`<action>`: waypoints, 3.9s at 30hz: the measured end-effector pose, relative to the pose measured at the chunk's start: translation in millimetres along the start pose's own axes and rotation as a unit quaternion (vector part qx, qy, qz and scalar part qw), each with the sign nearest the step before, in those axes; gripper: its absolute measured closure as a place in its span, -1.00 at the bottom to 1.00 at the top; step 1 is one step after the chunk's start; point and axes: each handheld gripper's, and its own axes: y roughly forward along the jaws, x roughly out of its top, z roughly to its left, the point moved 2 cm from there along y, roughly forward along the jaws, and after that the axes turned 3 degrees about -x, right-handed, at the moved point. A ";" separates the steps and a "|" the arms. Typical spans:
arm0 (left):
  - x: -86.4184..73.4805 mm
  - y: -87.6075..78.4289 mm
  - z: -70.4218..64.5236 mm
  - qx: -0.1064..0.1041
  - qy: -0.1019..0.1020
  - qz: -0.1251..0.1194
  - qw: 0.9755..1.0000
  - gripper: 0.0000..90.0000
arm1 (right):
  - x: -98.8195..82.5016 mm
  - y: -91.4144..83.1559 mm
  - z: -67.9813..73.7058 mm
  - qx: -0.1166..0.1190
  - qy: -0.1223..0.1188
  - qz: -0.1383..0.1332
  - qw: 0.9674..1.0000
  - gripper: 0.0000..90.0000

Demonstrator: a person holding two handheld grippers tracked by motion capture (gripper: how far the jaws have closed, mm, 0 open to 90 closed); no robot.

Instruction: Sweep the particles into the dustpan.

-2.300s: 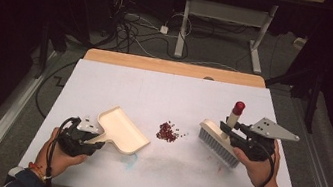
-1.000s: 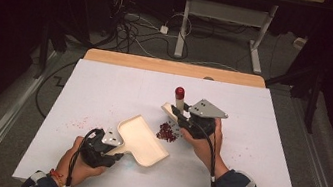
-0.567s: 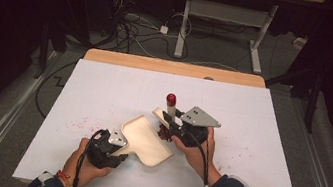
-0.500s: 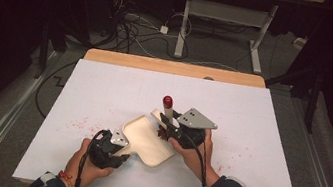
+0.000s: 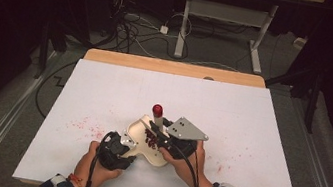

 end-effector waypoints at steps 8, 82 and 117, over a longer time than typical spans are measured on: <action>-0.2 -0.3 1.9 -0.003 0.000 -0.004 1.000 0.41 | 1.6 -3.7 1.4 0.003 0.002 -0.004 1.000 0.56; -10.2 -2.5 10.2 -0.024 0.003 0.007 1.000 0.41 | -6.0 -59.7 -59.6 -0.045 0.000 -0.005 0.999 0.56; -9.0 -11.9 6.9 -0.010 0.031 0.023 0.999 0.41 | -20.5 -89.6 -51.5 -0.028 -0.007 0.039 0.999 0.56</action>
